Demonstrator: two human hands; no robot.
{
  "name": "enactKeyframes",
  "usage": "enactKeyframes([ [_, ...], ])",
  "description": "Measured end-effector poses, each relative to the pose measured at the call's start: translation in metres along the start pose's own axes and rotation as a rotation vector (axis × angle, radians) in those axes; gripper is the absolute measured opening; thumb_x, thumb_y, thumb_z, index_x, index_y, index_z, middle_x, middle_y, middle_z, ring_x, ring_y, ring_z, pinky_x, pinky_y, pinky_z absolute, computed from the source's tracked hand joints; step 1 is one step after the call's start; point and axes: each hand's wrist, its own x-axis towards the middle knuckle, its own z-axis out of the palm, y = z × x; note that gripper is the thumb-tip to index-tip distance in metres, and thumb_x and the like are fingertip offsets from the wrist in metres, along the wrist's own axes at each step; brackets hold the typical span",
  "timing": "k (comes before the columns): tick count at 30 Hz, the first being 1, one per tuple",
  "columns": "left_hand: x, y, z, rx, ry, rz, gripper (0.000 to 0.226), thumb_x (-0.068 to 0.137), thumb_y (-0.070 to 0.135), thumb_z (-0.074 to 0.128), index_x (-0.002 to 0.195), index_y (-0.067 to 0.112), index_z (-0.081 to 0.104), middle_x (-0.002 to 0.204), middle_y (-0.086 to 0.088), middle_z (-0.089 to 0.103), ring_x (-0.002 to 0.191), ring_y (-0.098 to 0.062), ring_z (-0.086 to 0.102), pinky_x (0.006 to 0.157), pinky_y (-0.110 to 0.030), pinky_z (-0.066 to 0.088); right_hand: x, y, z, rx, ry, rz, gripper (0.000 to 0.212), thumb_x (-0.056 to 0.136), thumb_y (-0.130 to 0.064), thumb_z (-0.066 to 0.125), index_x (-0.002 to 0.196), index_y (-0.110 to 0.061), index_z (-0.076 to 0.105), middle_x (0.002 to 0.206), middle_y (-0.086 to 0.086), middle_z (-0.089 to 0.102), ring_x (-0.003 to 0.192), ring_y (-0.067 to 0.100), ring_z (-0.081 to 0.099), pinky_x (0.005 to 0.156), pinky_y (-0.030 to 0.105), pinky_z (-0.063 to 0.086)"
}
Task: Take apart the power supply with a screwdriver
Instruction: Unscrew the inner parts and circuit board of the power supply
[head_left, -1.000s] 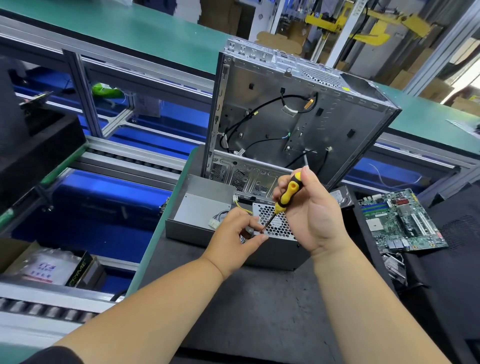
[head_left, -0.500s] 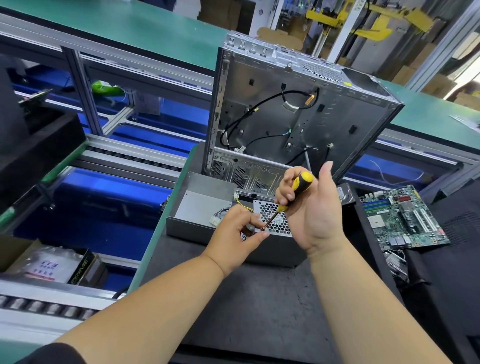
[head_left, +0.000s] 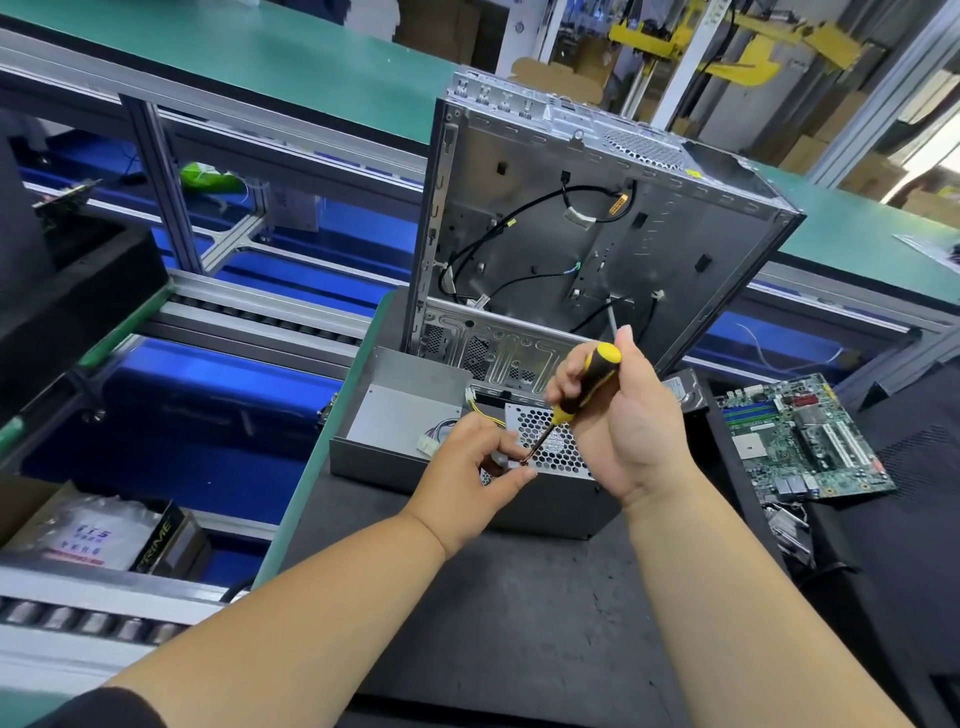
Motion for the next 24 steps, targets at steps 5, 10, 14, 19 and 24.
enactKeyframes([
  [5,-0.0001,-0.0003,-0.0001,-0.030,0.010,0.012,0.033,0.082,0.014,0.078,0.085,0.042,0.060,0.097,0.014,0.048,0.101,-0.012,0.063,0.081,-0.011,0.045,-0.0023,0.0051,0.0039,0.031,-0.036,0.007,0.074,0.102,-0.059,0.019,0.059,-0.011,0.054,0.052,0.001,0.031,0.053,0.019,0.030,0.058,0.029,0.029],
  [10,-0.0001,-0.0012,0.0007,-0.044,0.003,0.013,0.033,0.083,0.015,0.078,0.084,0.042,0.060,0.096,0.026,0.048,0.102,-0.007,0.061,0.080,-0.010,0.045,-0.0046,0.0026,0.0037,0.083,-0.073,-0.011,0.045,0.093,-0.053,0.045,0.077,-0.012,0.050,0.057,0.002,0.034,0.057,0.019,0.029,0.061,0.031,0.029],
  [14,-0.0004,-0.0021,0.0009,-0.038,0.003,0.014,0.032,0.083,0.015,0.078,0.085,0.042,0.060,0.097,0.028,0.047,0.108,-0.002,0.060,0.084,-0.009,0.044,-0.0064,0.0016,0.0017,0.071,-0.059,-0.025,0.034,0.085,-0.047,0.057,0.078,-0.016,0.046,0.067,0.003,0.048,0.061,0.019,0.042,0.067,0.032,0.036],
  [19,-0.0010,-0.0026,0.0008,-0.016,-0.001,0.011,0.029,0.084,0.017,0.078,0.085,0.040,0.060,0.096,0.028,0.047,0.113,0.002,0.057,0.085,-0.008,0.044,-0.0049,-0.0018,-0.0022,0.051,-0.014,0.013,0.037,0.083,-0.050,0.062,0.079,-0.014,0.057,0.077,0.005,0.055,0.068,0.020,0.052,0.078,0.034,0.045],
  [24,-0.0014,-0.0036,0.0021,-0.035,0.013,0.018,0.032,0.083,0.016,0.078,0.086,0.042,0.060,0.098,0.028,0.047,0.111,-0.001,0.058,0.083,-0.010,0.044,-0.0027,0.0009,0.0007,0.048,-0.011,0.019,0.059,0.101,-0.052,0.036,0.064,-0.012,0.056,0.060,0.004,0.039,0.058,0.020,0.041,0.067,0.032,0.037],
])
